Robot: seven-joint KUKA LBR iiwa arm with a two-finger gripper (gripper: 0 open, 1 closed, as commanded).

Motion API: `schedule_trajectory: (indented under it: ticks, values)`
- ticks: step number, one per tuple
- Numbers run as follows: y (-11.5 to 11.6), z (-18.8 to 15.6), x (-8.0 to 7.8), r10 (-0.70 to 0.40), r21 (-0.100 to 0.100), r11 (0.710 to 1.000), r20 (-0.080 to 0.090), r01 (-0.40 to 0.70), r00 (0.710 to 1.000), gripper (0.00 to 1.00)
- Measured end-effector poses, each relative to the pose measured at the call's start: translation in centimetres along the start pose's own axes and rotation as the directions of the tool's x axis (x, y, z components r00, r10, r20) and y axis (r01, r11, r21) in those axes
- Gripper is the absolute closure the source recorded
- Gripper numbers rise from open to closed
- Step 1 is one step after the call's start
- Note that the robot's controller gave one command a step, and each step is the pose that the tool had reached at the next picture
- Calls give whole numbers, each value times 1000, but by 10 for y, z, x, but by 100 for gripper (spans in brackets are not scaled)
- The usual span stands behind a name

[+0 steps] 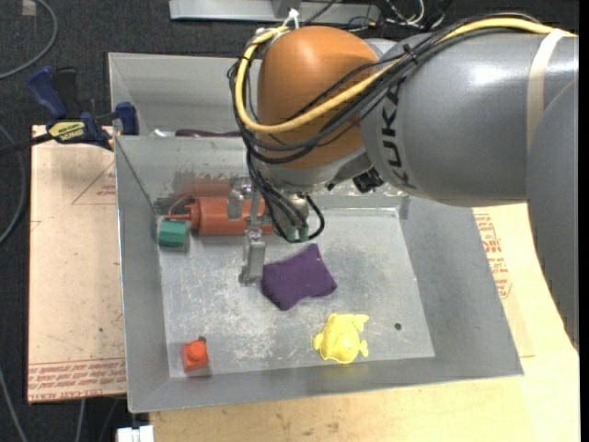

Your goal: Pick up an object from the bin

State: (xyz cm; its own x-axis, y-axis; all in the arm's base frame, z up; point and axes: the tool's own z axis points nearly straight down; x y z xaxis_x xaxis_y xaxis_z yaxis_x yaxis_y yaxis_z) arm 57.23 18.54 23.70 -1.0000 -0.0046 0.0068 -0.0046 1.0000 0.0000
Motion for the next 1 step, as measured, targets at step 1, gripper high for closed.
schedule_trajectory:
  ticks: [1]
  values:
    - [-1, -5, -2, 4, -1, 1000, 8, -4, 1000, 0]
